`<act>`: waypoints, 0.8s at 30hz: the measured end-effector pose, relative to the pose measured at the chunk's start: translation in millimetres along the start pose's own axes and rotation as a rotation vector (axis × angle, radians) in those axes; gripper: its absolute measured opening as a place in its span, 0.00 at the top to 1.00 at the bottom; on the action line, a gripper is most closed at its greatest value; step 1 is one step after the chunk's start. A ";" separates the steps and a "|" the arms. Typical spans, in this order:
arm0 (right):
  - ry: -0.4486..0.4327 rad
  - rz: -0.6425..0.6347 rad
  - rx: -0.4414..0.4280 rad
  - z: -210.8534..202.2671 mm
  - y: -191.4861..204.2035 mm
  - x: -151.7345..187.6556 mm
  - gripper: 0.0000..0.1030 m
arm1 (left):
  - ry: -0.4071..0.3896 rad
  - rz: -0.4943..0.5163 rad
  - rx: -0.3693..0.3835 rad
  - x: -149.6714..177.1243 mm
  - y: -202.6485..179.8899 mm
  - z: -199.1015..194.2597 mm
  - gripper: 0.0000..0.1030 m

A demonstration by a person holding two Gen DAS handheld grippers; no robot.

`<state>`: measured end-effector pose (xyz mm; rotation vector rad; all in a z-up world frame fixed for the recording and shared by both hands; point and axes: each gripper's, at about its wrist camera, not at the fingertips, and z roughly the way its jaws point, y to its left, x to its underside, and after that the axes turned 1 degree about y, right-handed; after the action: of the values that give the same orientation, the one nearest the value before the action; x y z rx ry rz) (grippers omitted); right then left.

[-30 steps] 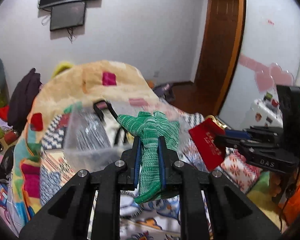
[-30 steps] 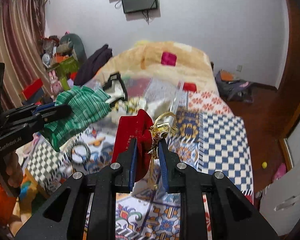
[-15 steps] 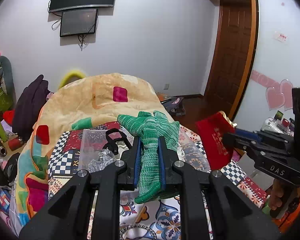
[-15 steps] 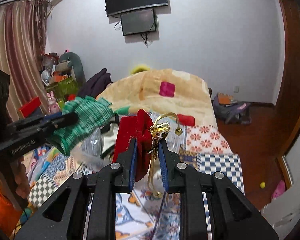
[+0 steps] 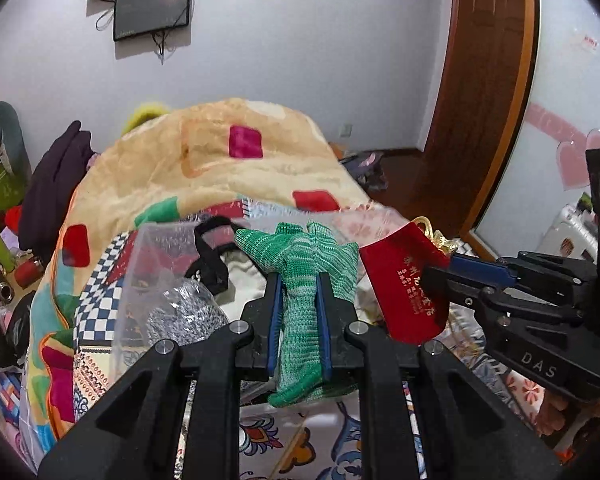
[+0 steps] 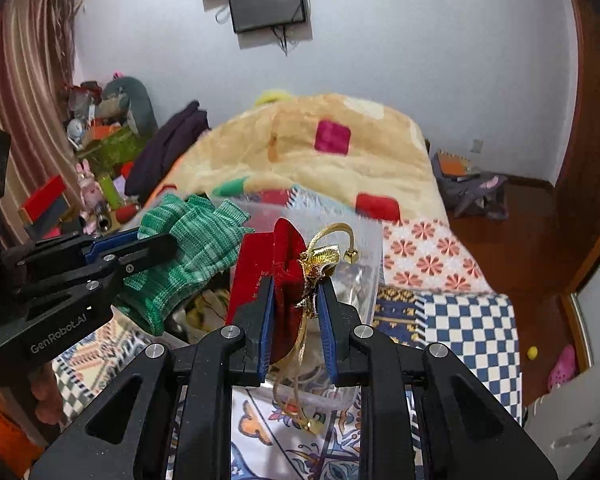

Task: Organize soft objects
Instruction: 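Carry the green knit into the box with the left tool while the right drops the pouch in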

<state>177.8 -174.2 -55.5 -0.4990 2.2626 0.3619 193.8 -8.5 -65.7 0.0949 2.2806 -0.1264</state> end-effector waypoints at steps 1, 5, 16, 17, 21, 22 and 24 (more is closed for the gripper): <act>0.013 -0.001 0.000 3.4 -0.1 1.3 0.82 | 0.010 0.004 -0.007 1.5 0.0 4.6 0.85; 0.055 -0.011 0.006 14.3 0.8 2.7 0.81 | 0.041 0.019 -0.009 4.9 -1.3 14.5 0.85; 0.095 -0.045 0.003 4.6 2.5 4.5 0.69 | 0.073 0.019 0.028 11.9 9.0 -4.7 0.63; 0.095 -0.045 -0.005 2.8 1.7 4.6 0.67 | 0.065 0.018 0.032 12.1 11.0 -10.5 0.58; 0.077 -0.048 -0.030 -11.2 -0.9 5.0 0.58 | 0.021 0.030 0.043 13.6 16.6 -38.9 0.47; 0.071 -0.049 -0.037 -15.1 -1.4 5.2 0.56 | 0.007 0.041 0.039 15.1 17.4 -48.4 0.43; 0.047 -0.051 -0.044 -25.8 -1.6 6.4 0.47 | -0.008 0.060 0.031 18.3 18.4 -59.7 0.38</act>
<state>158.2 -187.7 -43.5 -0.5928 2.2872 0.3789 139.2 17.6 -41.8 0.1782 2.2661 -0.1312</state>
